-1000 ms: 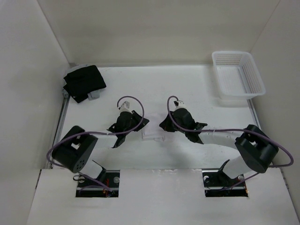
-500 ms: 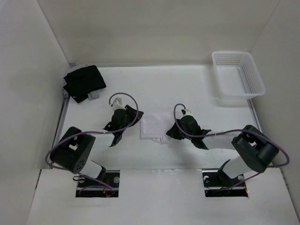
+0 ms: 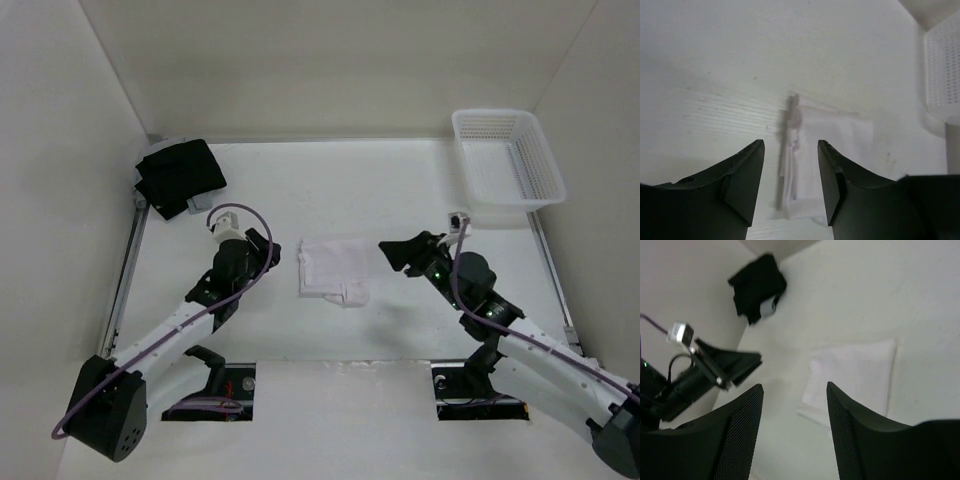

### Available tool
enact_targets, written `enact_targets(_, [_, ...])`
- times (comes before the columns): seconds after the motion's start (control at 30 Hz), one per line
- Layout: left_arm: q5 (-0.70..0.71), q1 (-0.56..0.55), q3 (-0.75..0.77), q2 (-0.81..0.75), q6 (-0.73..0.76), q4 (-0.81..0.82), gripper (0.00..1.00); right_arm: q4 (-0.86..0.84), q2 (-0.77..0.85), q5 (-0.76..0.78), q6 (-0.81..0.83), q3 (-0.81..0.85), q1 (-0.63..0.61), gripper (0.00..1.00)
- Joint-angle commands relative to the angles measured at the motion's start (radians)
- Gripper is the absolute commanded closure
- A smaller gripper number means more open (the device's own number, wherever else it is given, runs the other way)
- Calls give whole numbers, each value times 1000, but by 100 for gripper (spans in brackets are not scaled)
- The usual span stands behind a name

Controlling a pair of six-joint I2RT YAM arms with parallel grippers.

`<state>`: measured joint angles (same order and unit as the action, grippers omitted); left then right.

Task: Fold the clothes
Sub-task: Fold the tank top

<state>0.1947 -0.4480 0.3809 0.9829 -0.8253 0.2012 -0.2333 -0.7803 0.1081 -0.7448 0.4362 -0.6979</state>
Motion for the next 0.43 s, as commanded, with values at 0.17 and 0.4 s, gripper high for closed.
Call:
enact_targets(0.17, [95,29,67,-108,80,-302,52,-43,55,124,35,-126,137,39])
enact_targets(0.4, [98,2,116,-14,104,-292,54,-118,-43,133,13,-165,156,40])
